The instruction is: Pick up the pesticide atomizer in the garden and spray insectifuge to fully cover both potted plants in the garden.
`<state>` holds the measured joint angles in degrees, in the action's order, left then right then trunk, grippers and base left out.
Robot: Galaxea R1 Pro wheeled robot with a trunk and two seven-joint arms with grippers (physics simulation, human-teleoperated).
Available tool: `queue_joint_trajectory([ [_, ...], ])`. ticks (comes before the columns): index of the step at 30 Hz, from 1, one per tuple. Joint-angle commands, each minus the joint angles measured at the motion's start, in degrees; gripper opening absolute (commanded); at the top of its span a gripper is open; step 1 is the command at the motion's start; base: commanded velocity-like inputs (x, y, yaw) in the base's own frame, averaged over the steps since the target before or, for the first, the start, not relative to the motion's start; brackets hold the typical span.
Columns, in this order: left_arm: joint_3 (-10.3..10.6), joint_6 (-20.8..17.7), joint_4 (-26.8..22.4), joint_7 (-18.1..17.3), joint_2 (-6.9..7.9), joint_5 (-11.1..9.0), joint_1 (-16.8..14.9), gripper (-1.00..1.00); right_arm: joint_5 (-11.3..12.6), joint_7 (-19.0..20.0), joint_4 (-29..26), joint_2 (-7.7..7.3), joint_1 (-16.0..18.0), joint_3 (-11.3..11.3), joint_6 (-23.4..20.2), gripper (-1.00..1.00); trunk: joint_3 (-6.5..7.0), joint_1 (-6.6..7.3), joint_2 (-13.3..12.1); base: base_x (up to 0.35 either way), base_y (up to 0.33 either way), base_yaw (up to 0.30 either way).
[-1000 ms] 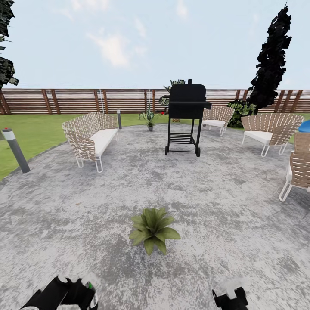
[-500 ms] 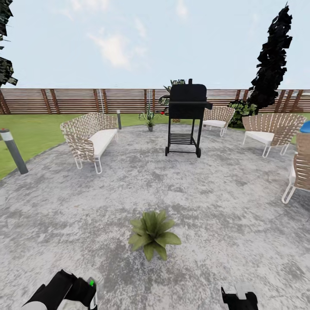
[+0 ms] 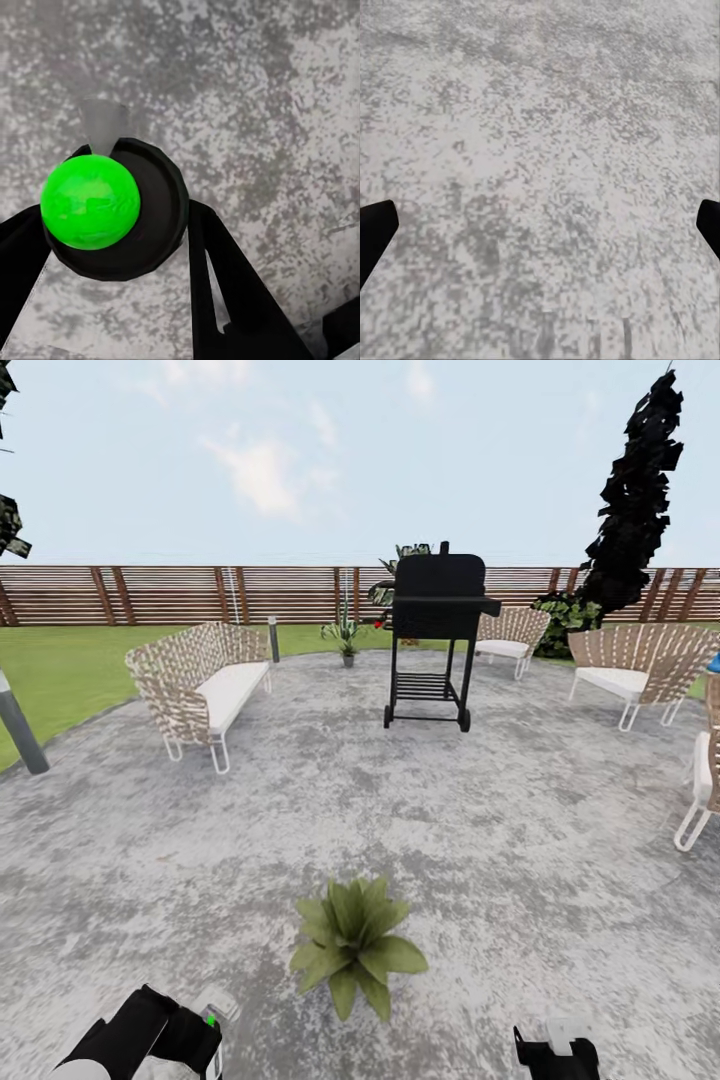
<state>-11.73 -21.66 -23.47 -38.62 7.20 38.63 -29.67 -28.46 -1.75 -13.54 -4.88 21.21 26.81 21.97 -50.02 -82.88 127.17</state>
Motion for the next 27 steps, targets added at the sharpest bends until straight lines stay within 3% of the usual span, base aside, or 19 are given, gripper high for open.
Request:
queue_joint_trajectory([
  [1,-0.45,-0.42,-0.10,-0.45,-0.03,0.30,0.00,-1.00,-0.61,-0.18,0.06,-0.01,0.06,0.35,0.25,1.00,-0.06,-0.01,0.02,0.083,0.000,-0.170],
  [5,-0.28,-1.17,-0.09,-0.49,0.00,0.63,0.09,-1.00,-0.63,-0.18,0.02,-0.03,0.06,0.35,0.26,1.00,-0.06,-0.01,0.02,0.038,0.000,-0.239],
  [9,-0.26,-4.92,-0.15,-0.61,0.43,1.53,-0.11,-1.00,-0.63,-0.24,0.05,-0.04,0.06,0.35,0.26,1.00,-0.06,-0.01,0.02,0.005,0.000,-0.291],
  [10,-0.22,-6.37,-0.22,-0.93,0.14,1.72,-2.08,-1.00,-0.63,-0.30,0.09,-0.12,0.06,0.39,0.26,1.00,-0.06,-0.01,0.02,0.000,0.000,-0.034],
  [19,-0.22,-6.37,-1.58,-1.14,1.01,1.80,-3.69,-1.00,-0.63,-0.31,0.09,0.00,0.08,0.35,0.19,1.00,-0.06,-0.01,0.02,0.000,0.000,-0.005],
  [22,-0.14,-6.37,-3.01,-3.07,1.09,2.01,-4.22,-1.00,-0.63,-0.28,0.09,-0.01,0.06,0.35,0.20,1.00,-0.06,-0.01,0.02,0.000,0.000,0.000],
  [24,0.69,-6.37,-3.23,-5.39,1.06,3.60,-4.18,-1.00,-0.63,-0.23,0.09,-0.07,0.06,0.35,0.18,1.00,-0.06,-0.01,0.02,0.000,0.000,0.000],
  [25,4.44,-6.37,-2.46,-7.70,0.01,9.32,-3.73,-1.00,-0.63,-0.18,0.01,-0.16,0.06,0.35,0.26,1.00,-0.06,-0.01,0.02,0.000,0.000,-0.262],
  [27,4.44,-6.37,-2.46,-7.70,0.01,9.35,-3.73,-1.00,-0.63,-0.18,0.01,-0.14,0.06,0.35,0.26,1.00,-0.06,-0.01,0.02,0.000,0.000,-0.282],
])
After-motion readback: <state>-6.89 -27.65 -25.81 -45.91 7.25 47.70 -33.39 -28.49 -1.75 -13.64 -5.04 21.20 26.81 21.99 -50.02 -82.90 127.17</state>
